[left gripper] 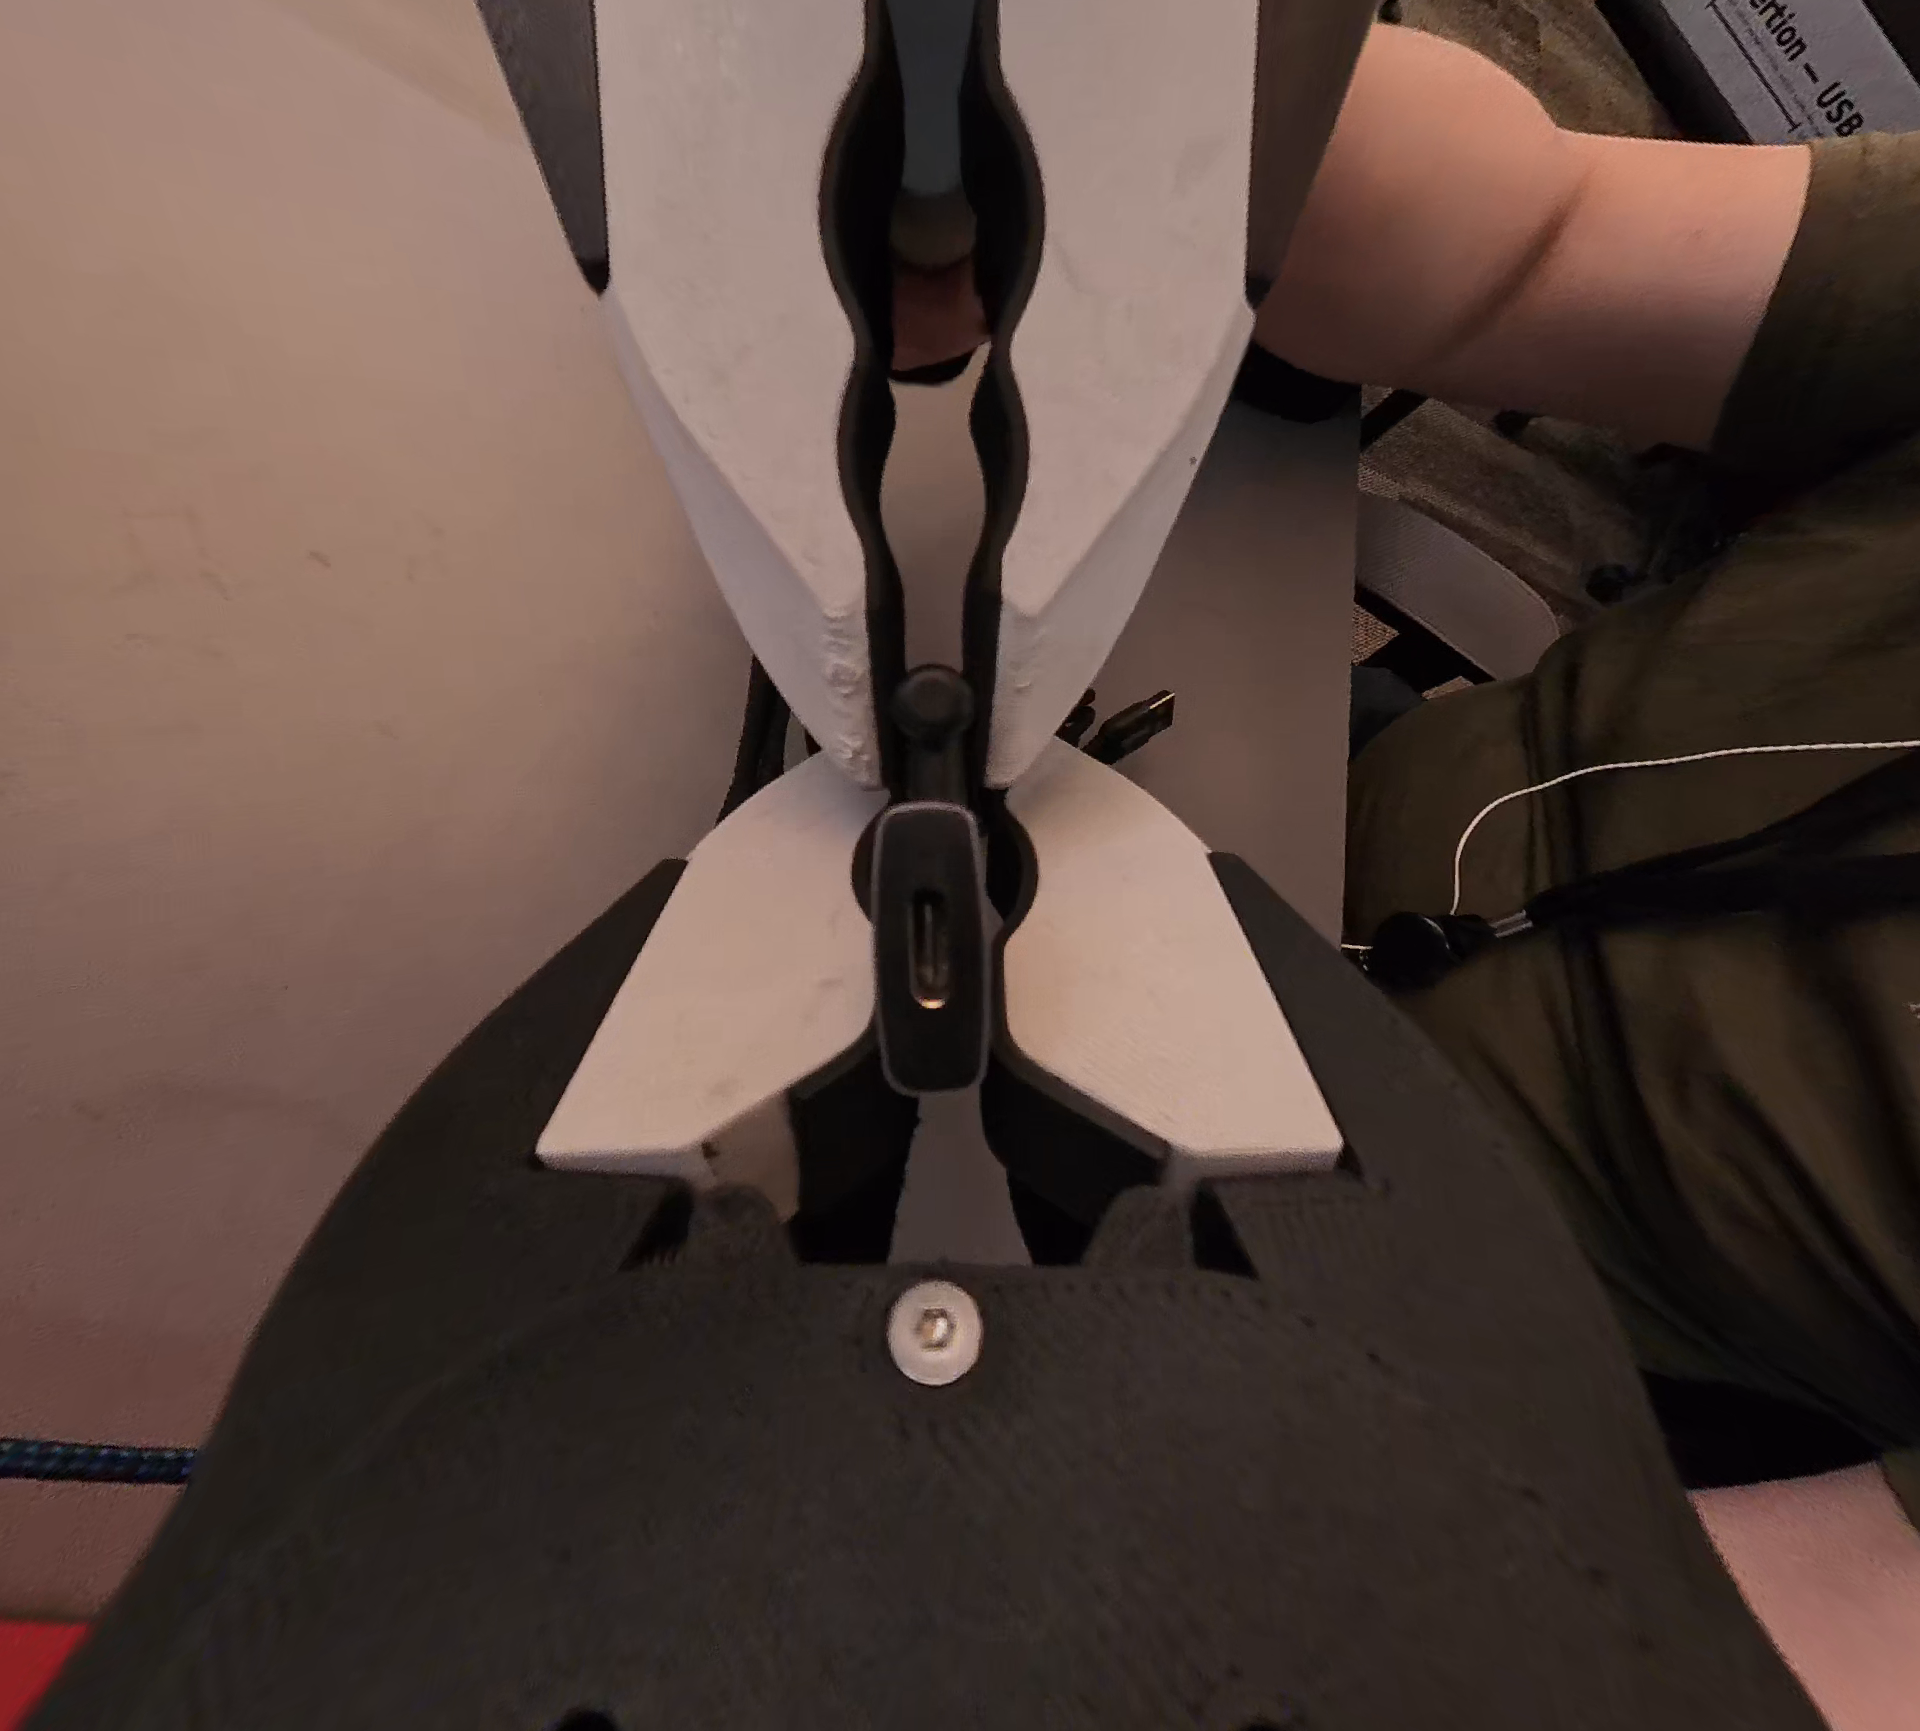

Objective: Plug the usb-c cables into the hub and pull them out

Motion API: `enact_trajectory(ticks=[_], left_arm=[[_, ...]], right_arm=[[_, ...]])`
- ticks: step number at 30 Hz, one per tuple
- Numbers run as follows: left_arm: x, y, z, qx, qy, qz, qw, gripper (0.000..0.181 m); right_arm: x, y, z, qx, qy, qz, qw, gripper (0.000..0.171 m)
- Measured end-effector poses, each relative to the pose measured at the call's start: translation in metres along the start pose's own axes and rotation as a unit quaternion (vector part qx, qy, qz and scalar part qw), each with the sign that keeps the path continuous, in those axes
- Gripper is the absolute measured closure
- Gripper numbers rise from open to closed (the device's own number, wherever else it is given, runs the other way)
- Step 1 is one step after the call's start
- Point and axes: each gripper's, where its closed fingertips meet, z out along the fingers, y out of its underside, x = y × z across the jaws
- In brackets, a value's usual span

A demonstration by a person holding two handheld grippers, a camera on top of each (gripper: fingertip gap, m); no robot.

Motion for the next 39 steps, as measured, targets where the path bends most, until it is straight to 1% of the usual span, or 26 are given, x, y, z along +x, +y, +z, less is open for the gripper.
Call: enact_trajectory(ticks=[4,6,9,10,13,17,23,26,29,34,39], left_arm=[[-0.003,0.000,0.003,-0.004,-0.011,0.002,1.000,0.174],[0.001,-0.004,0.003,0.002,-0.008,0.007,1.000,0.171],[0.006,-0.011,-0.006,0.036,-0.004,0.011,0.999,0.154],[0.006,-0.016,-0.012,0.060,-0.006,0.010,0.998,0.153],[0.005,-0.028,-0.028,0.119,-0.003,0.006,0.993,0.154],[-0.002,-0.034,-0.036,0.143,-0.022,0.015,0.989,0.165],[-0.005,-0.042,-0.045,0.199,0.009,-0.017,0.980,0.172],[-0.006,-0.041,-0.045,0.205,0.015,-0.027,0.978,0.173],[-0.005,-0.040,-0.045,0.206,0.019,-0.026,0.978,0.173],[-0.009,-0.039,-0.044,0.215,0.015,-0.035,0.976,0.173],[-0.013,-0.040,-0.047,0.228,0.013,-0.042,0.973,0.173]], right_arm=[[0.001,0.002,-0.003,-0.024,0.011,-0.023,0.999,0.162],[-0.003,0.000,-0.006,-0.031,0.002,-0.036,0.999,0.162],[-0.006,-0.007,-0.017,-0.007,-0.013,-0.027,1.000,0.162],[-0.004,-0.009,-0.021,0.003,-0.014,-0.023,1.000,0.162],[0.004,-0.009,-0.027,0.012,-0.010,-0.009,1.000,0.162],[0.005,-0.011,-0.025,0.023,-0.009,-0.012,1.000,0.162],[0.006,-0.012,-0.024,0.033,-0.011,0.000,0.999,0.162],[0.007,-0.012,-0.023,0.041,-0.022,0.013,0.999,0.162],[0.006,-0.021,-0.026,0.080,-0.041,0.038,0.995,0.163],[0.011,-0.016,-0.026,0.064,-0.026,0.029,0.997,0.162],[0.014,-0.012,-0.025,0.056,-0.024,0.040,0.997,0.162]])
